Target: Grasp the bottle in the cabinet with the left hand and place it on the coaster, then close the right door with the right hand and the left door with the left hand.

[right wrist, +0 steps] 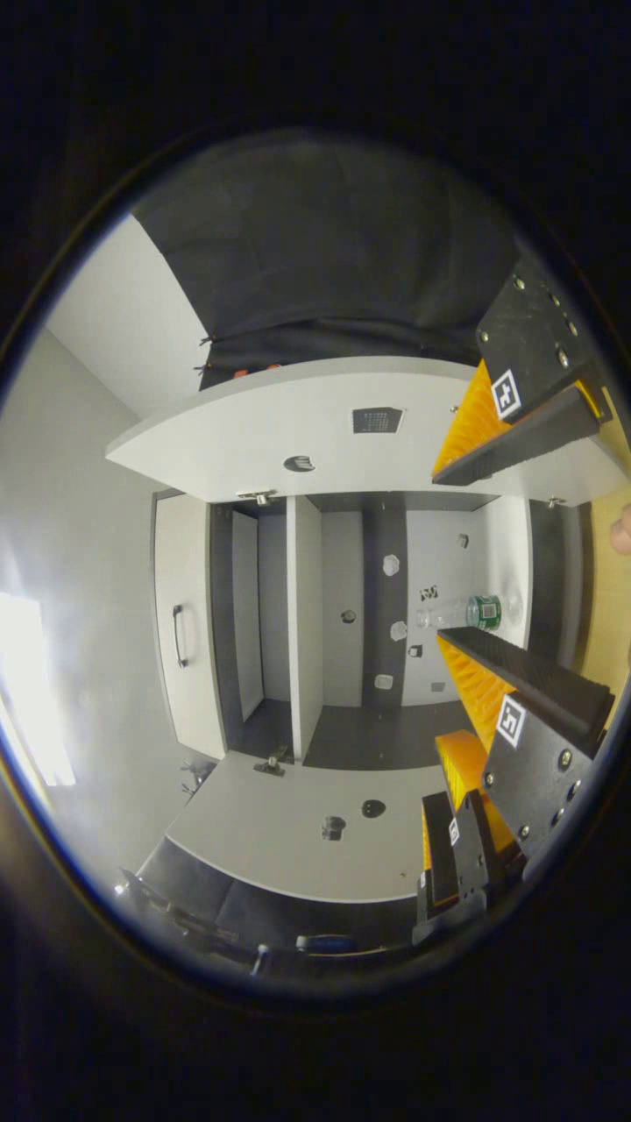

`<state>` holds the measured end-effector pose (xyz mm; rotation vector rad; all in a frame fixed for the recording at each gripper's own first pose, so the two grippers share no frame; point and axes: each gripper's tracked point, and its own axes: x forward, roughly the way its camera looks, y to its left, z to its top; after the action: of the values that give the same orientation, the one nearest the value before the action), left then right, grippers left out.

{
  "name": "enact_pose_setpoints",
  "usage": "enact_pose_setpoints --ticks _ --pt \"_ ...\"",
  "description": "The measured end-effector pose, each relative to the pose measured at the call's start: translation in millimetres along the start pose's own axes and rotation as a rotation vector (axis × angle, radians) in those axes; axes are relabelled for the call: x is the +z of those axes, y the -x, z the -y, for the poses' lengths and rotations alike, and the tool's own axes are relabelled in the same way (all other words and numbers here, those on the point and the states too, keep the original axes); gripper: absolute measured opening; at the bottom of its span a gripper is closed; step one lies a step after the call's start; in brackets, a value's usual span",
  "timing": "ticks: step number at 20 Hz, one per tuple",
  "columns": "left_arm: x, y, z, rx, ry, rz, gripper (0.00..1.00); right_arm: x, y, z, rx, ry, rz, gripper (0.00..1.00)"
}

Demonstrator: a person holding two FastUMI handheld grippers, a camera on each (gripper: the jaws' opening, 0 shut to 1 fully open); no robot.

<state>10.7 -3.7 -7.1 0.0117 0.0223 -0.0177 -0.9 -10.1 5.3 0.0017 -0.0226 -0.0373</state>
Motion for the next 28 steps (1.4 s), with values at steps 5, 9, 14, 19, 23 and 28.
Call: enact_pose_setpoints --ticks 5,9,14,19,23,28 --pt "-11.3 -38.5 7.9 -0.056 0.004 -0.037 0.96 2.0 8.5 11.0 -0.028 0.022 0.007 0.98" --pt "-24.7 -89.3 9.1 -0.069 0.015 -0.07 0.96 3.9 20.5 29.8 -0.084 0.038 0.014 0.98" --pt "-44.7 -160.1 13.8 -0.076 0.018 -0.115 0.96 5.7 35.3 58.2 -0.18 0.085 0.025 0.98" --pt "-70.2 -223.0 20.4 -0.08 0.003 -0.162 0.96 9.2 48.8 83.6 -0.278 0.109 0.039 0.98" --pt "-74.3 -260.5 23.9 -0.067 -0.014 -0.158 0.96 2.9 54.7 99.9 -0.329 0.109 0.027 0.98" --pt "-80.8 -284.1 21.0 -0.052 -0.078 -0.169 0.8 -8.2 57.9 113.7 -0.372 0.086 -0.003 0.98"
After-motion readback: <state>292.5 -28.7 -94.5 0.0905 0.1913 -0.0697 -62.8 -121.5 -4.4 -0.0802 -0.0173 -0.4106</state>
